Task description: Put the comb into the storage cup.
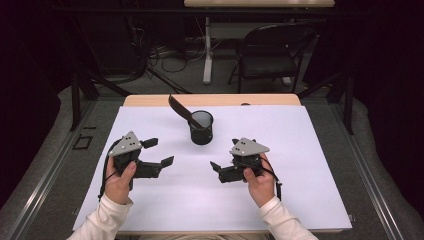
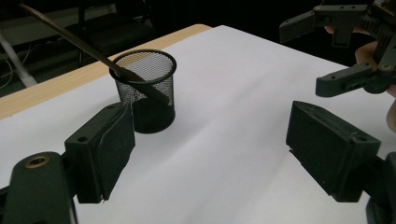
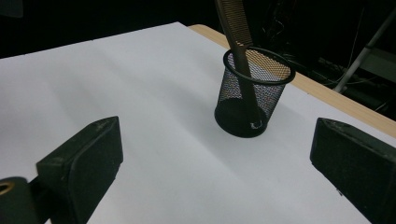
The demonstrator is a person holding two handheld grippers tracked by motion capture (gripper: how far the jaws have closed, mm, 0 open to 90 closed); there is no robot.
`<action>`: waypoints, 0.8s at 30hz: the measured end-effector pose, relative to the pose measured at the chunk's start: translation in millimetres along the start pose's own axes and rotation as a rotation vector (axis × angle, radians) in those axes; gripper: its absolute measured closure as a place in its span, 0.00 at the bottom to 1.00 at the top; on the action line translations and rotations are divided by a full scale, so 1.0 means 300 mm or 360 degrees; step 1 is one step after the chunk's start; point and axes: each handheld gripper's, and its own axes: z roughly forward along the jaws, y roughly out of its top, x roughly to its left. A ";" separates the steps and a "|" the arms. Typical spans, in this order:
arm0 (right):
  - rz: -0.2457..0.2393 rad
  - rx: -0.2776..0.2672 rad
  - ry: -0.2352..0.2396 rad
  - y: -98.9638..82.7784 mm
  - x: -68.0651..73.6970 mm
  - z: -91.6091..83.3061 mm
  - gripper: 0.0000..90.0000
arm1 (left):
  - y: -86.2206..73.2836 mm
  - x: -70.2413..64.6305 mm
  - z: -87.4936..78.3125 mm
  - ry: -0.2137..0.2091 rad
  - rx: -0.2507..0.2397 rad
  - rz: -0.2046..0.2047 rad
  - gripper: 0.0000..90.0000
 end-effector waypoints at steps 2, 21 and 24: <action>0.0006 -0.0002 0.0003 -0.003 0.000 -0.008 0.03 | -0.014 0.000 -0.005 -0.0009 0.0008 -0.0001 0.17; 0.0078 0.0027 -0.0106 -0.129 -0.051 -0.181 0.03 | -0.140 -0.001 -0.083 0.0019 -0.0007 -0.0030 0.17; 0.0119 0.0019 -0.0112 -0.146 -0.061 -0.197 0.03 | -0.158 0.007 -0.102 0.0041 -0.0027 -0.0056 0.17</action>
